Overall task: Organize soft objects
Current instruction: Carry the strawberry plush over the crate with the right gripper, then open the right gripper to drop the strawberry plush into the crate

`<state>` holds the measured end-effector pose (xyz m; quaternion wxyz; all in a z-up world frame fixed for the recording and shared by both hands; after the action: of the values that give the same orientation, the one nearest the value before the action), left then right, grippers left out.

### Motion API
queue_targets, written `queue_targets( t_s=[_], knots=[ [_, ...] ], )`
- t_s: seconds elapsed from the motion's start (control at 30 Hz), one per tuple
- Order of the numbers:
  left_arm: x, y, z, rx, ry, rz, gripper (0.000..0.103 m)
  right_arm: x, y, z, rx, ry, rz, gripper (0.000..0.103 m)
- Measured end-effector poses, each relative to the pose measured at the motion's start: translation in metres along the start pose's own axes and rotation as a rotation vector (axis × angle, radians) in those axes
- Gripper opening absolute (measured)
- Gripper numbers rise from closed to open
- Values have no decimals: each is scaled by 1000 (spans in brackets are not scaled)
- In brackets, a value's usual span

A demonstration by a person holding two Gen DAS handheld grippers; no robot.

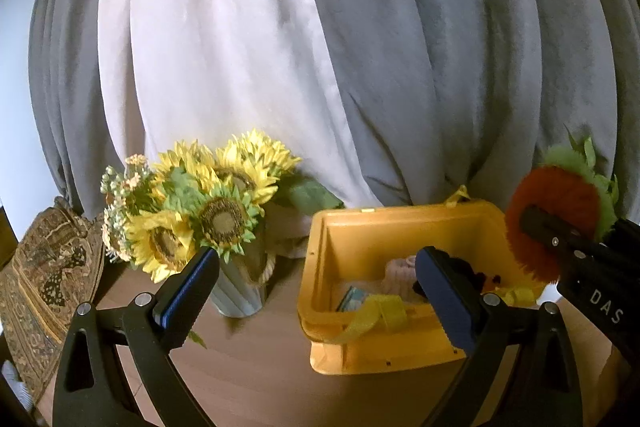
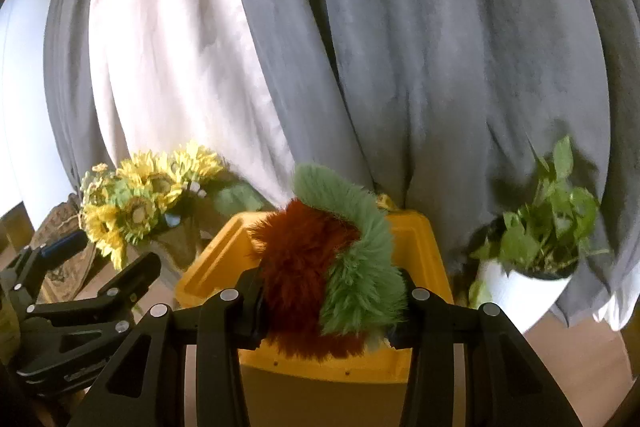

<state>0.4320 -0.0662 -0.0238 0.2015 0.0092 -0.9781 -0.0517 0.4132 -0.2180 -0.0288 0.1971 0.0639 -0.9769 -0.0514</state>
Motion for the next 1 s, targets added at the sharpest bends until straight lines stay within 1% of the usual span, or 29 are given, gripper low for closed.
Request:
queue_targets(
  t_s=[0.2, 0.4, 0.6, 0.73, 0.8, 0.83, 0.93, 1.0],
  knots=[
    [-13, 5, -5, 12, -2, -19, 101, -17, 3, -16, 10, -23, -9, 44],
    [-32, 9, -3, 20, 25, -40, 101, -39, 2, -24, 20, -21, -19, 44],
    [-54, 13, 5, 26, 59, -61, 101, -69, 3, -23, 18, 9, -41, 44],
    [-69, 17, 12, 36, 84, -75, 101, -92, 5, -19, 16, 46, -63, 45],
    [-75, 19, 16, 44, 99, -81, 101, -103, 7, -16, 15, 68, -72, 46],
    [-77, 20, 17, 46, 103, -82, 101, -110, 8, -14, 11, 77, -74, 52],
    [-82, 22, 20, 52, 114, -87, 101, -118, 9, -10, 7, 90, -66, 64],
    [-82, 21, 21, 52, 115, -84, 101, -118, 9, -9, 12, 92, -55, 65]
  ],
)
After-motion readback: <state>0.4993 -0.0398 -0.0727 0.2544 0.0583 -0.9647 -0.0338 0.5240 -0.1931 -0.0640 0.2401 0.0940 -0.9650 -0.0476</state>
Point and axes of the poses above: each gripper's, at about its wrist camera, not at the fingertips, and x roughly against the way its jaws point, y to its left, z to its underside, the point moved 4 cm from there along -x, roughly the way its jaws point, and after that the axes turned 2 degrees about -x, right-handed, at the moved point
